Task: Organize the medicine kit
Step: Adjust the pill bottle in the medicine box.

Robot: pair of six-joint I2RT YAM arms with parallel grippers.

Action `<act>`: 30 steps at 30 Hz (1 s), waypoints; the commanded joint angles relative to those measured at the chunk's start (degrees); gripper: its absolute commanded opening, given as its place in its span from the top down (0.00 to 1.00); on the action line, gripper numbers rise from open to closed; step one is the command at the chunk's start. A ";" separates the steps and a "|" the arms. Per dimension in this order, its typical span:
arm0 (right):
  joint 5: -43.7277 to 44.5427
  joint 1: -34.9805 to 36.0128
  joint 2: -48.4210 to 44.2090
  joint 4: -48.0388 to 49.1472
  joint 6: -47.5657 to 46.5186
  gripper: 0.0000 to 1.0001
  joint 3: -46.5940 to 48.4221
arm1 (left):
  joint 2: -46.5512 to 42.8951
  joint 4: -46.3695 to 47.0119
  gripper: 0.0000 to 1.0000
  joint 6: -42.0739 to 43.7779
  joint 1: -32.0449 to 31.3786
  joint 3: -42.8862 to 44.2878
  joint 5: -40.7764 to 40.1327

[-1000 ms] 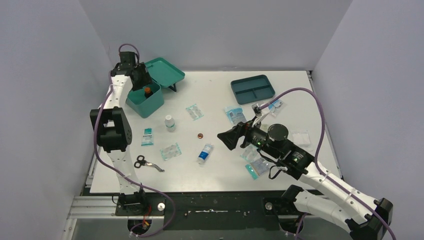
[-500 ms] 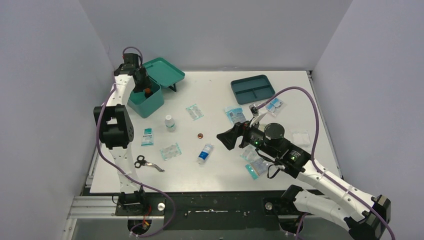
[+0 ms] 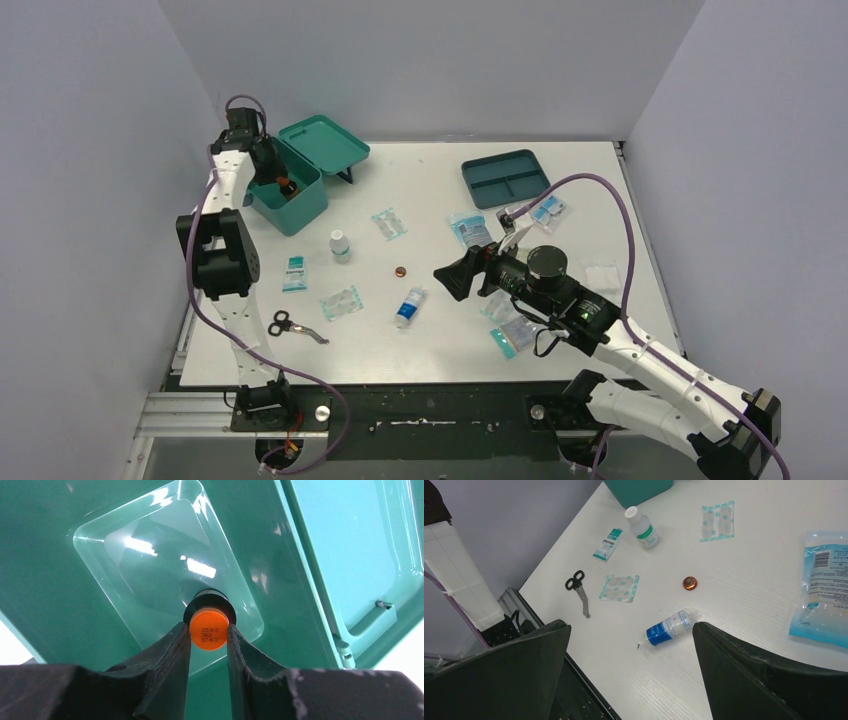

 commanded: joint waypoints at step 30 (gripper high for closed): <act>2.48 0.64 -2.01 -1.36 -0.41 0.00 3.52 | 11.67 -1.34 0.50 -5.70 6.15 23.94 16.61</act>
